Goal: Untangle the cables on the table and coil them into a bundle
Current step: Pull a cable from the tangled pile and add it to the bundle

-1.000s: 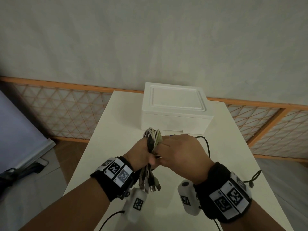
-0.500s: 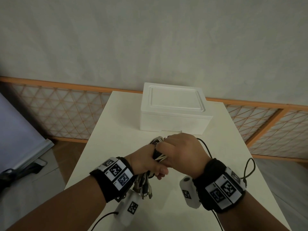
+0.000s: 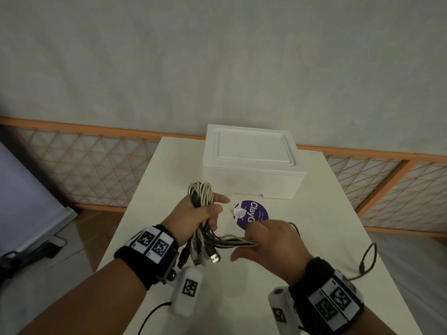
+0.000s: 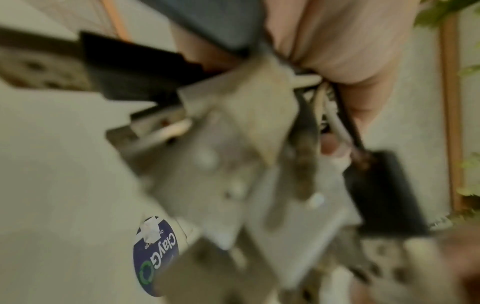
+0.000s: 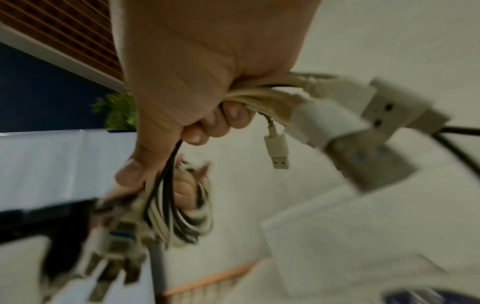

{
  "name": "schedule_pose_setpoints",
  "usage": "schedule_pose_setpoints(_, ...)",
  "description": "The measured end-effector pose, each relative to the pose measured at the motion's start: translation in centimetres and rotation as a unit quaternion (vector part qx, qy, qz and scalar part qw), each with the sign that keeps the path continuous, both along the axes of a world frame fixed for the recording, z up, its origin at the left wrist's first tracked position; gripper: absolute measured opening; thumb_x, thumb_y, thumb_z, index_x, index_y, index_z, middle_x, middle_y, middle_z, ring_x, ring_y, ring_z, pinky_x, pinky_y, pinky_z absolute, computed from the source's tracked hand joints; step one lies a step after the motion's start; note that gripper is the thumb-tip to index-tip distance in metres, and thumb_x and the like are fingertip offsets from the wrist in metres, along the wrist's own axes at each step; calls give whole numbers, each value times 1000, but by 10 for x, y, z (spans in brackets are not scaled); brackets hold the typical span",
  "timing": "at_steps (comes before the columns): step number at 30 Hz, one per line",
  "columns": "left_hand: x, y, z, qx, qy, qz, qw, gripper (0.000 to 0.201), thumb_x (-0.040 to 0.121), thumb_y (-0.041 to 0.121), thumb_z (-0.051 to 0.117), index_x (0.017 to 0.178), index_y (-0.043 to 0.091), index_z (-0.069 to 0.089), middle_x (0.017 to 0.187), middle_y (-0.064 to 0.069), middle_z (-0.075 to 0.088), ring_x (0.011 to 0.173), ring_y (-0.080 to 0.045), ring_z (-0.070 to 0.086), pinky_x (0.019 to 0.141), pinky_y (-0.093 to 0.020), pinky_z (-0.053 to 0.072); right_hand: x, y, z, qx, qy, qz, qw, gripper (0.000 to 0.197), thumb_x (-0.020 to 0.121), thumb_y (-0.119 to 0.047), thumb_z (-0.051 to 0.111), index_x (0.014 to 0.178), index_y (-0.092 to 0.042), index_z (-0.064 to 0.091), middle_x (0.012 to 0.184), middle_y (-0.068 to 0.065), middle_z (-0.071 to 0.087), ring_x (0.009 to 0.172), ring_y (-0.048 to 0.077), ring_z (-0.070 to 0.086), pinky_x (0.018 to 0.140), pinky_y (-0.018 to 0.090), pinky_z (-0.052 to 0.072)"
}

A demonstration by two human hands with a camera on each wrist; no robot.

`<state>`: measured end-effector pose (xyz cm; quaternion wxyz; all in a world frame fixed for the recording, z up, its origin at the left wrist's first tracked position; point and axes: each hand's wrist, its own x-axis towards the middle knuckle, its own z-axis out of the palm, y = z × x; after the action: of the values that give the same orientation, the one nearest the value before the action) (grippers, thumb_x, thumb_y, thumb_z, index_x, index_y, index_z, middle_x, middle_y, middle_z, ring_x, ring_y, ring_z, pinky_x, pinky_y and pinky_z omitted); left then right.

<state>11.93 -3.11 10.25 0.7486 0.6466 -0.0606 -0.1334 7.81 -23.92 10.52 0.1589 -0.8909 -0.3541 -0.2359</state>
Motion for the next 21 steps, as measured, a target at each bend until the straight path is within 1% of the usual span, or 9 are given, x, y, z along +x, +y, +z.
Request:
schedule_pose_setpoints(3, -10, 1, 6, 36, -38, -68, 996, 8, 75, 24, 67, 81, 19, 69, 50, -3, 49, 47, -18, 47, 56, -29, 44, 5, -14, -26, -12, 135, -106, 985, 48, 72, -65, 60, 80, -25, 35, 56, -8, 54, 46, 13, 47, 42, 15, 18)
schedule_pose_setpoints(5, -15, -1, 14, 60, -60, -113, 990, 2, 76, 19, 65, 77, 19, 66, 50, -2, 49, 46, -17, 45, 55, -28, 44, 14, -25, -41, -80, 255, -161, 950, 42, 79, -54, 67, 98, -32, 36, 86, -7, 63, 74, 14, 56, 56, 22, 34)
schedule_pose_setpoints(6, -16, -2, 17, 90, -79, -136, 983, 3, 77, 15, 64, 75, 18, 64, 52, -2, 49, 47, -16, 46, 54, -27, 45, 18, -31, -46, -121, 309, -173, 927, 50, 78, -50, 69, 114, -36, 38, 108, -5, 62, 97, 17, 57, 72, 26, 40)
schedule_pose_setpoints(8, -17, -5, 19, 193, -132, -182, 955, 17, 81, 8, 62, 71, 22, 60, 59, 3, 53, 52, -9, 50, 55, -22, 45, 25, -37, -43, -150, 426, -148, 880, 104, 68, -47, 79, 148, -27, 16, 146, -1, 38, 133, 22, 35, 104, 37, 35)
schedule_pose_setpoints(10, -18, -9, 15, 317, -191, -230, 900, 23, 82, 14, 62, 72, 33, 55, 67, 9, 56, 61, 0, 53, 62, -20, 47, 32, -35, -22, -18, 477, -71, 876, 135, 56, -42, 88, 149, -38, -10, 155, -8, 15, 143, 15, 15, 115, 36, 24)
schedule_pose_setpoints(13, -19, -11, 6, 426, -231, -287, 826, 10, 78, 29, 58, 87, 30, 55, 83, 7, 59, 80, -7, 58, 76, -31, 52, 32, -18, 22, 73, 332, 27, 940, 136, 56, -46, 87, 145, -45, -16, 156, -14, 3, 144, 3, 4, 117, 34, 15)
schedule_pose_setpoints(15, -18, -14, 10, 444, -248, -297, 808, 19, 77, 27, 56, 93, 17, 60, 87, 1, 62, 82, -13, 59, 76, -32, 51, 29, -1, 37, 5, 202, 101, 974, 112, 64, -55, 78, 149, -39, 7, 156, -7, 17, 145, 10, 12, 117, 44, 11)
schedule_pose_setpoints(18, -12, -11, 17, 465, -254, -290, 797, 16, 80, 14, 59, 95, 8, 61, 84, 0, 61, 73, -9, 54, 64, -14, 43, 28, 17, 28, 22, 206, 170, 963, 73, 71, -30, 81, 135, -20, 48, 131, -1, 56, 122, 12, 49, 111, 41, 35)
schedule_pose_setpoints(21, -8, 0, 12, 510, -237, -267, 782, 18, 79, 19, 59, 94, 9, 61, 83, -1, 62, 72, -11, 56, 68, -24, 50, 27, 21, 15, 57, 184, 131, 973, 61, 72, -26, 73, 129, -17, 53, 124, 1, 63, 106, 16, 62, 90, 36, 50)
